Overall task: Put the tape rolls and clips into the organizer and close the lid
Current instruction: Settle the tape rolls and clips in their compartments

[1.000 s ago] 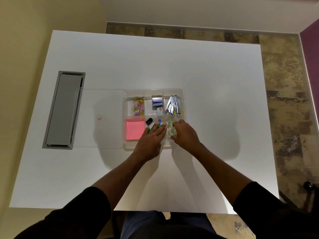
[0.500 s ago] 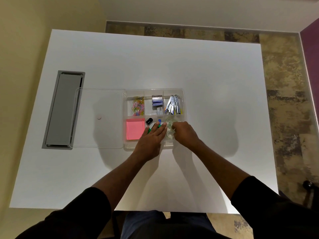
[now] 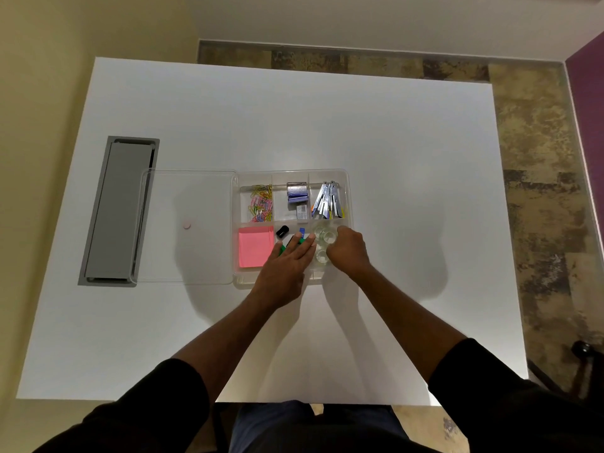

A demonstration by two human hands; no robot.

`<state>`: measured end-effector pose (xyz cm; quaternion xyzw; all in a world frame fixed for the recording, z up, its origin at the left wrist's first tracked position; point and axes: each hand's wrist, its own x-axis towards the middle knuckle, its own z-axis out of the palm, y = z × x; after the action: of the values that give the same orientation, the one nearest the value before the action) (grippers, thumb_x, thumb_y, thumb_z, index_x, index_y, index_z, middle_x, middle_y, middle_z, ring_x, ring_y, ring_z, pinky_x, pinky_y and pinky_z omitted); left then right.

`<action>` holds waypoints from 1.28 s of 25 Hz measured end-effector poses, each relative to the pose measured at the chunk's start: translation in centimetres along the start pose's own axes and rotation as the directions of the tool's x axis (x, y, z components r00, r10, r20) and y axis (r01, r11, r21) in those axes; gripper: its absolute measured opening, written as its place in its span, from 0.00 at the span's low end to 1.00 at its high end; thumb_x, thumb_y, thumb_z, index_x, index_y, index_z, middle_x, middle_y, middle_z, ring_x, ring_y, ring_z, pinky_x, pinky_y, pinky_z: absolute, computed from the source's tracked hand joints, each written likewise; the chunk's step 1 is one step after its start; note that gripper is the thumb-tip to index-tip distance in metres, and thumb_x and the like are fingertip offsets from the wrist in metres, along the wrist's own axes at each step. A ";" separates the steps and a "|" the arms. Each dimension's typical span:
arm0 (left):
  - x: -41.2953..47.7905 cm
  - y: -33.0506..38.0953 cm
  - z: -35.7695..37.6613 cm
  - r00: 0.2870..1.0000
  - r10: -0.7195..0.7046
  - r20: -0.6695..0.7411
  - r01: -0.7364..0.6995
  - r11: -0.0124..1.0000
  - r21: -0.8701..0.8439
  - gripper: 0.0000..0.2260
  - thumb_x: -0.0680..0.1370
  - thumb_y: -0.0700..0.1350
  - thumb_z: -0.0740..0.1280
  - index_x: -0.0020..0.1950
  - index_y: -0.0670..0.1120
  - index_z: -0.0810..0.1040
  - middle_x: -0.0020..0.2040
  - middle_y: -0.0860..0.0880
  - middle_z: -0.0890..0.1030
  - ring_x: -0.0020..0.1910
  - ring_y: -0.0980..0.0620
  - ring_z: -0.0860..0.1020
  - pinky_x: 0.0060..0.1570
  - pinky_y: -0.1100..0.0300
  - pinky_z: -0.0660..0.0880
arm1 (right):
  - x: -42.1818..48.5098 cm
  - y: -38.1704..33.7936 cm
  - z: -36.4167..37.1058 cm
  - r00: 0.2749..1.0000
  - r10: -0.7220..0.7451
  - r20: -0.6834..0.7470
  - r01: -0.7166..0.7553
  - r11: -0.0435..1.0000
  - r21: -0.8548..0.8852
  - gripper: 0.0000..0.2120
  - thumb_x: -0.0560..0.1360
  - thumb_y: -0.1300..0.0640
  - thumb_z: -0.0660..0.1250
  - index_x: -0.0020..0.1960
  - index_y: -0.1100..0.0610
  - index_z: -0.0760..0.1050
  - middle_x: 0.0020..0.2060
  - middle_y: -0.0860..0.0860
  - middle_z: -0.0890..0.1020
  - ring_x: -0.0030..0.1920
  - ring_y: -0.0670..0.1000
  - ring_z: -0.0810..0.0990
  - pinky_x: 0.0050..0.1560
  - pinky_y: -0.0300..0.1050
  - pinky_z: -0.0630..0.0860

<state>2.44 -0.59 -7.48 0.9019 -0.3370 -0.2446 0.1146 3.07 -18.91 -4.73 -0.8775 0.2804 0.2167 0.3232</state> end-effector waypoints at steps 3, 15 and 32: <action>-0.1 -0.1 0.1 1.000 0.003 -0.006 -0.003 1.000 -0.011 0.38 0.82 0.39 0.67 0.87 0.48 0.51 0.89 0.49 0.49 0.88 0.43 0.47 0.85 0.39 0.54 | -0.1 0.1 0.4 0.999 0.050 0.003 -0.050 0.990 0.132 0.22 0.74 0.70 0.70 0.67 0.63 0.76 0.59 0.61 0.83 0.53 0.58 0.83 0.53 0.51 0.84; -0.3 0.0 -0.2 0.999 0.024 -0.041 -0.026 0.998 -0.055 0.37 0.82 0.41 0.67 0.87 0.46 0.52 0.88 0.47 0.52 0.88 0.43 0.49 0.85 0.47 0.48 | -0.4 0.2 0.0 0.999 0.011 -0.038 0.002 0.946 0.326 0.24 0.79 0.70 0.68 0.73 0.60 0.75 0.68 0.59 0.82 0.68 0.57 0.81 0.63 0.44 0.76; -3.3 -1.9 -0.6 0.992 -0.096 -0.087 0.084 0.986 -0.141 0.35 0.83 0.41 0.68 0.87 0.45 0.55 0.88 0.45 0.53 0.88 0.45 0.49 0.86 0.44 0.55 | -0.6 1.8 -1.5 0.989 0.034 0.146 -0.065 0.976 0.209 0.27 0.79 0.68 0.65 0.78 0.62 0.70 0.74 0.59 0.76 0.67 0.55 0.78 0.58 0.41 0.70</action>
<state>1.68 3.03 -6.46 0.9167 -0.2725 -0.2296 0.1809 1.76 -20.84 -4.15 -0.8129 0.3001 0.2553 0.4289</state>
